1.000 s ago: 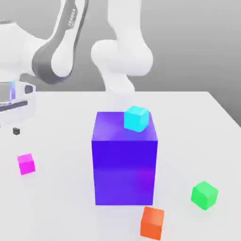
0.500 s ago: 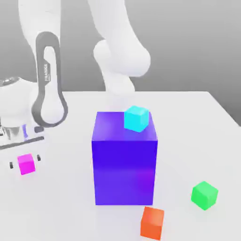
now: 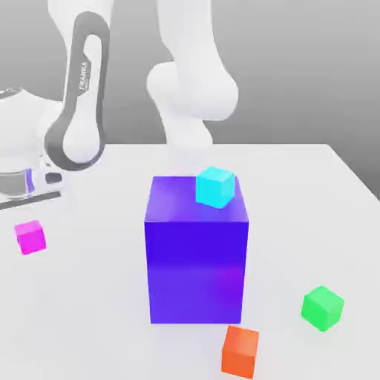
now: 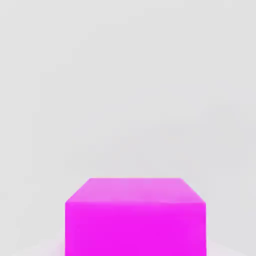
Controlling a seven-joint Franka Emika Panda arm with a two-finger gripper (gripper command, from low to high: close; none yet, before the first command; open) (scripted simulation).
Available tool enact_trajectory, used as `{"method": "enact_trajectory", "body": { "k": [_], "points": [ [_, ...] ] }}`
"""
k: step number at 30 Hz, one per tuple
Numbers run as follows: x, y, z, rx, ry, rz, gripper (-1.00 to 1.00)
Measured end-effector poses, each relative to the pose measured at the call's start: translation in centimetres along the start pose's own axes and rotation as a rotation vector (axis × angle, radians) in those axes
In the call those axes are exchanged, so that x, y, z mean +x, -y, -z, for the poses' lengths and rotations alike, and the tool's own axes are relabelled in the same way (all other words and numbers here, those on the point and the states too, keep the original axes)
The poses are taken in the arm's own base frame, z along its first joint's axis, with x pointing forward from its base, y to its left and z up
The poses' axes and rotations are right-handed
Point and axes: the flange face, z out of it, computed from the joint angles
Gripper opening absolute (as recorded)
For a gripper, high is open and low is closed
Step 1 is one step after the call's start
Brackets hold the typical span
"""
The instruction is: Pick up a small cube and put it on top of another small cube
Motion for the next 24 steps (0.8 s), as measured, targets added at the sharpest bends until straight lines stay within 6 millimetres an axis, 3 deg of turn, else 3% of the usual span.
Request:
{"method": "enact_trajectory", "body": {
  "k": [6, 9, 12, 14, 17, 22, 23, 24],
  "points": [
    [-11.6, -10.2, 2.8, 0.013, 0.079, 0.502, -1.00],
    [-16.0, -16.9, 4.5, 0.017, 0.123, 0.750, -1.00],
    [-18.9, -24.8, 6.2, 0.015, 0.165, 1.000, -1.00],
    [-19.4, -31.0, 6.8, 0.001, 0.174, 1.167, -1.00],
    [-18.3, -40.2, 7.6, -0.022, 0.179, 1.414, -1.00],
    [-12.6, -54.5, 9.0, -0.055, 0.181, 1.828, -1.00],
    [-10.9, -56.3, 8.9, -0.062, 0.167, 1.886, -1.00],
    [-9.8, -56.5, 8.1, -0.068, 0.133, 1.892, -1.00]
  ]
}}
